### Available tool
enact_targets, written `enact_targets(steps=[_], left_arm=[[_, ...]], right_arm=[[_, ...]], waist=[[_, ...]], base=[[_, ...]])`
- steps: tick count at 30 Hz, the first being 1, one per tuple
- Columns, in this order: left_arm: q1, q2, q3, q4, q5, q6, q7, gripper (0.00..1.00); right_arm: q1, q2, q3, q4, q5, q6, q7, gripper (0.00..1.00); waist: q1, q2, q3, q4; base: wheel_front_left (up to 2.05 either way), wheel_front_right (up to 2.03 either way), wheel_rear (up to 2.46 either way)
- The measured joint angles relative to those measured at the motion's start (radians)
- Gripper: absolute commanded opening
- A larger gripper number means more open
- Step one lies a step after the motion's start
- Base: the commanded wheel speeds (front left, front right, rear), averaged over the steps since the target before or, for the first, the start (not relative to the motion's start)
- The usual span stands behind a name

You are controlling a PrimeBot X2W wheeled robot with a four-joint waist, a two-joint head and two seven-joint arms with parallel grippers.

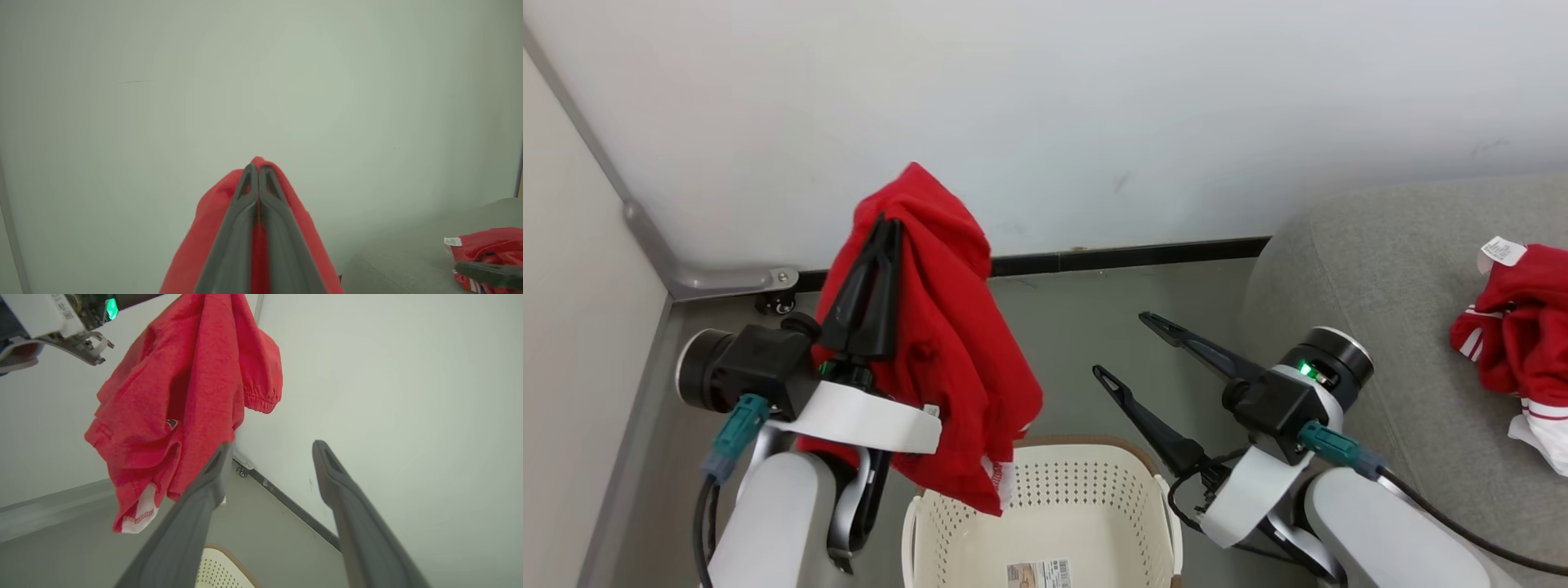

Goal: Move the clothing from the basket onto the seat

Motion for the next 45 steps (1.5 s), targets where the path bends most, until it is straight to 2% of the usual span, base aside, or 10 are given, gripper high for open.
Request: enact_targets(steps=[11, 19, 27, 36, 43, 44, 45], left_arm=[[0.003, -0.005, -0.067, 0.021, 0.007, -0.009, 0.000, 0.00], [0.003, -0.009, -0.126, 0.021, 0.007, -0.017, 0.000, 0.00], [-0.001, -0.011, -0.173, 0.016, 0.007, -0.017, 0.011, 0.00], [-0.008, -0.011, -0.207, 0.013, 0.001, -0.017, 0.018, 0.00], [-0.013, -0.011, -0.246, 0.001, -0.020, -0.017, 0.020, 0.00], [-0.014, -0.011, -0.252, 0.000, -0.023, -0.017, 0.022, 0.00], [-0.018, -0.012, -0.258, -0.001, -0.029, -0.017, 0.022, 0.00]], right_arm=[[-0.025, 0.011, 0.039, 0.065, 0.058, 0.000, 0.015, 1.00], [-0.056, 0.018, 0.099, 0.123, 0.051, 0.000, 0.025, 1.00], [-0.088, 0.073, 0.167, 0.167, 0.091, 0.000, 0.025, 1.00], [-0.114, 0.088, 0.170, 0.196, 0.120, 0.000, 0.000, 1.00], [-0.137, 0.099, 0.171, 0.277, 0.109, 0.000, -0.018, 1.00], [-0.149, 0.105, 0.175, 0.287, 0.109, 0.000, -0.019, 0.96], [-0.161, 0.108, 0.178, 0.291, 0.109, 0.000, -0.022, 0.49]], waist=[[0.0000, 0.0000, -0.034, 0.036], [0.0000, 0.0000, -0.041, 0.061], [0.0000, 0.0000, -0.037, 0.084], [0.0000, 0.0000, -0.033, 0.108], [0.0000, 0.0000, -0.029, 0.123], [0.0000, 0.0000, -0.028, 0.125], [0.0000, 0.0000, -0.027, 0.128]], base=[[0.00, 0.00, 0.00], [0.00, 0.00, 0.00], [0.00, 0.00, 0.00], [0.00, 0.00, 0.00], [0.00, 0.00, 0.00], [0.00, 0.00, 0.00], [0.00, 0.00, 0.00]])
